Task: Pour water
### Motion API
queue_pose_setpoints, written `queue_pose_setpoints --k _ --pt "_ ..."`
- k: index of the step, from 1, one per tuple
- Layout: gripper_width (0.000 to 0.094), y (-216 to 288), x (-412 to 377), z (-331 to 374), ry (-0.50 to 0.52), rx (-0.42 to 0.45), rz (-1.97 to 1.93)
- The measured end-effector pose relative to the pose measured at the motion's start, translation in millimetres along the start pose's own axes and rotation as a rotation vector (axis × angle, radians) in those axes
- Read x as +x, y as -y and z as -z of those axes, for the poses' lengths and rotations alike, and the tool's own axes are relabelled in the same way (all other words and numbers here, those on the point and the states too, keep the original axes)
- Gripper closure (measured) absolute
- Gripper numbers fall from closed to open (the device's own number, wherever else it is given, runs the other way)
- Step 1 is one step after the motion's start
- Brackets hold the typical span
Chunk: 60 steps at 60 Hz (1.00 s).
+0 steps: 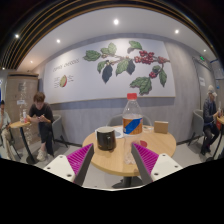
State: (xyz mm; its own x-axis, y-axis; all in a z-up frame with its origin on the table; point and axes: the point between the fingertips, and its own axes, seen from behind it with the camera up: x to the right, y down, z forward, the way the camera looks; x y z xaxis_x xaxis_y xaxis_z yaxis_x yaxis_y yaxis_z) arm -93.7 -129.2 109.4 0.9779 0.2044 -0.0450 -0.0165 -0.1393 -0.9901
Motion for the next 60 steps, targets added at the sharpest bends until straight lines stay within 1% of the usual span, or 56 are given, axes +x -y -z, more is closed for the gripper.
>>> queue_pose_setpoints --k 3,4,9,10,14,19,28,30,31,32,33,35,40,43,46,51,55,60 --pt "0.0119 2 16 -5 -0.051 0.009 0.022" --pt "0.012 1 38 -18 -0.055 0.015 0.032" --pt "0.0119 3 54 -33 -0.096 0.027 0.051" --pt "0.0118 10 63 -43 -0.097 0.03 0.054" --pt "0.012 11 67 -58 -0.099 0.037 0.049" --pt "0.0119 12 70 -89 -0.093 0.028 0.024" --pt "0.0127 19 77 -124 -0.098 0.056 0.015" --pt "0.0166 20 77 -128 -0.098 0.063 0.023" --pt "0.0209 20 77 -130 -0.098 0.063 0.026" --pt "0.0272 21 77 -131 -0.098 0.062 0.029" --pt "0.0387 17 79 -137 -0.101 0.069 0.032" --pt "0.0405 17 82 -138 -0.109 0.074 0.035" --pt "0.0522 19 85 -139 -0.139 0.107 0.038" --pt "0.0591 20 83 -139 -0.131 0.122 0.041" --pt "0.0617 21 83 -140 -0.122 0.121 0.046" --pt "0.0622 26 84 -145 -0.11 0.118 0.141" --pt "0.0622 43 97 -148 -0.144 0.131 0.264" --pt "0.0623 86 109 -167 -0.221 0.151 0.545"
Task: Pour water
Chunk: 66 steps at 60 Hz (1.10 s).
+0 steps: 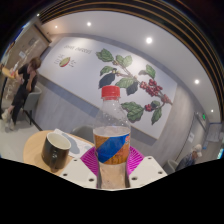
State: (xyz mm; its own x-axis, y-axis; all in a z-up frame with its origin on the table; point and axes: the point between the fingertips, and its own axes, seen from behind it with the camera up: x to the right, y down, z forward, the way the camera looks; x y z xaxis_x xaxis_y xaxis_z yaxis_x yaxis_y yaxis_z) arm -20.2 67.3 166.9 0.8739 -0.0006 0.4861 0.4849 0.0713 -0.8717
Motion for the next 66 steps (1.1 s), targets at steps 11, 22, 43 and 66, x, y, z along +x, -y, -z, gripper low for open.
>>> queue_pose_setpoints --k 11,22,43,66 --pt "0.0623 46 42 -36 -0.084 0.048 0.922" --pt "0.0623 68 11 -60 -0.088 0.114 1.583" --pt "0.0618 88 -5 -65 -0.119 0.177 1.959" --pt "0.0611 25 24 -92 -0.019 0.04 -0.127"
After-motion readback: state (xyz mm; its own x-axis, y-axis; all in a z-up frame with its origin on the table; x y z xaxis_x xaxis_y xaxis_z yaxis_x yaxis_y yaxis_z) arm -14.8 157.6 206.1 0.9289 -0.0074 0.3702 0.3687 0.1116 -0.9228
